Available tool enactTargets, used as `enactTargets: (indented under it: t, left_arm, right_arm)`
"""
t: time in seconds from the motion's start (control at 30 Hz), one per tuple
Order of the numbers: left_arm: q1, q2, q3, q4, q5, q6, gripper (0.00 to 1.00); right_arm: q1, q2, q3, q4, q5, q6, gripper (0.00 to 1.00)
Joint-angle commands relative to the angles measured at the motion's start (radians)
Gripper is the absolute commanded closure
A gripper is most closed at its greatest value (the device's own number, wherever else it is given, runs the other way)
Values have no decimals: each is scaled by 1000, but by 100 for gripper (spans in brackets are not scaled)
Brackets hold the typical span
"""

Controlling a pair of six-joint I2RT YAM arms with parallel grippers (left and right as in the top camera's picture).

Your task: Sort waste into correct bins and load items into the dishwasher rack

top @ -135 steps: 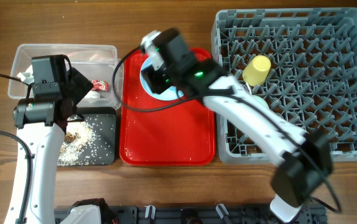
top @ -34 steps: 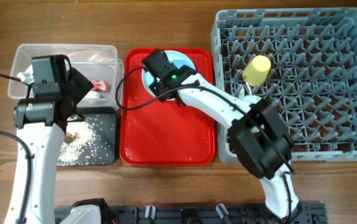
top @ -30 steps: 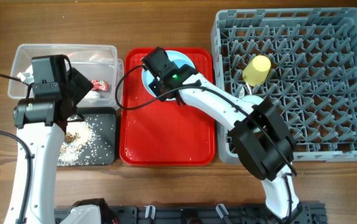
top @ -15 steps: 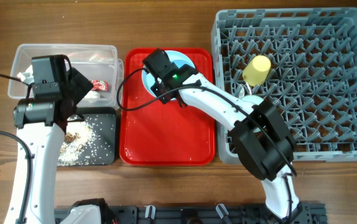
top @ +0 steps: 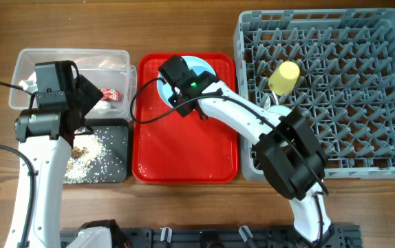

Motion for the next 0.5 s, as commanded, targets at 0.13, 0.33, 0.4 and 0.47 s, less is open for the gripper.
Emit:
enactTargets:
  t: [0.13, 0.33, 0.4, 0.47]
  left_arm:
    - [5, -9, 12, 0, -6, 16, 0]
    - [5, -9, 12, 0, -6, 16, 0]
    - [5, -9, 12, 0, -6, 16, 0]
    - [5, -9, 12, 0, -6, 16, 0]
  right_arm:
    - [-10, 16, -5, 7, 13, -6, 79]
    - [-18, 18, -5, 13, 13, -5, 79]
    - [-22, 23, -5, 10, 12, -5, 79]
    - [-22, 27, -5, 10, 11, -5, 79]
